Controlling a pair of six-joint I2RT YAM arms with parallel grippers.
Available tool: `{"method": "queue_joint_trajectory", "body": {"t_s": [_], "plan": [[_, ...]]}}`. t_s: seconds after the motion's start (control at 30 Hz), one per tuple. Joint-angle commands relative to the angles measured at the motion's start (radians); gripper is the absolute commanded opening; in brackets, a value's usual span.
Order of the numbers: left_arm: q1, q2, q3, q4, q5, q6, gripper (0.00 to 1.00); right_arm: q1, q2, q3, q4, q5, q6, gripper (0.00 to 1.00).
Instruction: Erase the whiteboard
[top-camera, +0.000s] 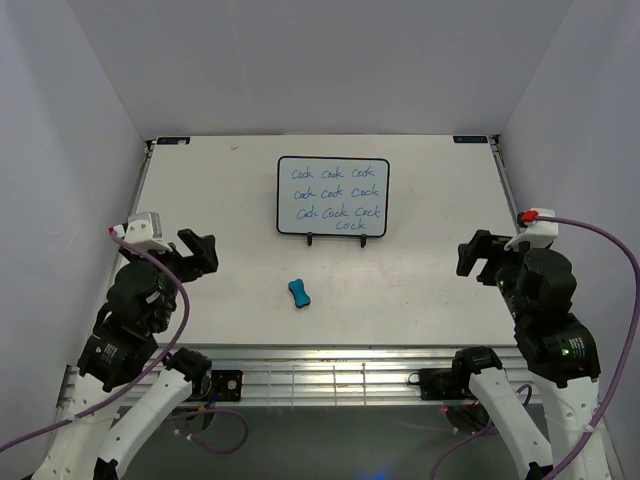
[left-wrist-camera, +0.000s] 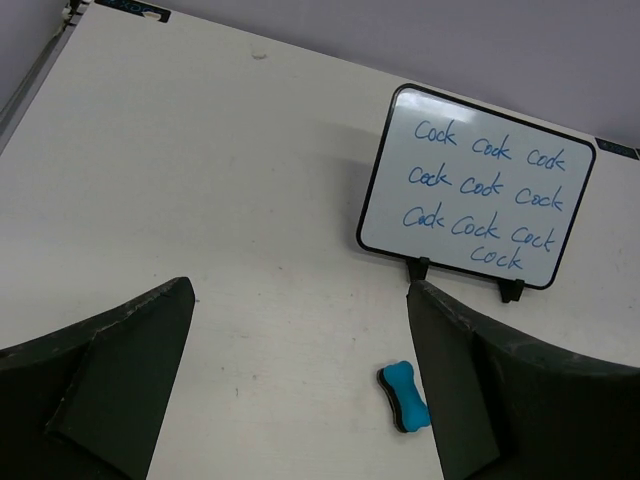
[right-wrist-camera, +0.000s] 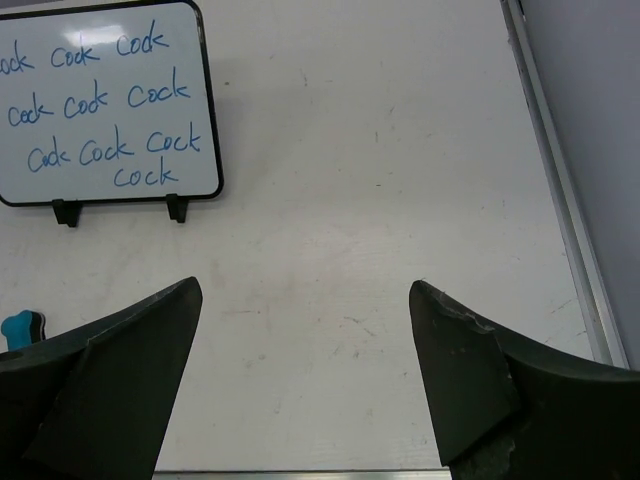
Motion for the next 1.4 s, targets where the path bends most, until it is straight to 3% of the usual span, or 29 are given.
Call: {"method": "queue_joint_trajectory", "body": {"t_s": [0.0,0.3,0.5,0.73,0.93,1.03,1.07,1.3,1.37], "plan": [[0.003,0.008,-0.013,-0.027,-0.082,-0.012,0.98,0.005,0.014,0.033,0.023,0.032,0.008,0.90],[0.003,0.035,-0.051,-0.001,-0.088,-0.040,0.98,0.005,-0.113,-0.077,0.187,-0.066,-0.023,0.90],[0.003,0.076,-0.159,0.092,0.003,-0.047,0.98,0.005,0.017,-0.151,0.274,-0.222,0.031,0.90],[0.003,0.121,-0.163,0.094,0.031,-0.053,0.98,0.004,0.320,-0.205,0.579,-0.460,0.060,0.90],[0.003,0.132,-0.171,0.098,0.077,-0.046,0.98,-0.065,0.700,-0.019,0.618,-0.644,-0.068,0.90],[0.003,0.133,-0.179,0.109,0.099,-0.044,0.98,-0.107,0.851,0.057,0.682,-0.810,-0.131,0.90],[0.003,0.133,-0.180,0.112,0.105,-0.043,0.98,-0.114,0.886,0.067,0.734,-0.903,-0.135,0.91],[0.002,0.141,-0.183,0.118,0.140,-0.030,0.98,-0.200,1.239,0.289,0.727,-1.100,-0.158,1.00],[0.002,0.132,-0.186,0.121,0.143,-0.032,0.98,-0.213,1.313,0.376,0.727,-1.211,-0.122,0.90]]}}
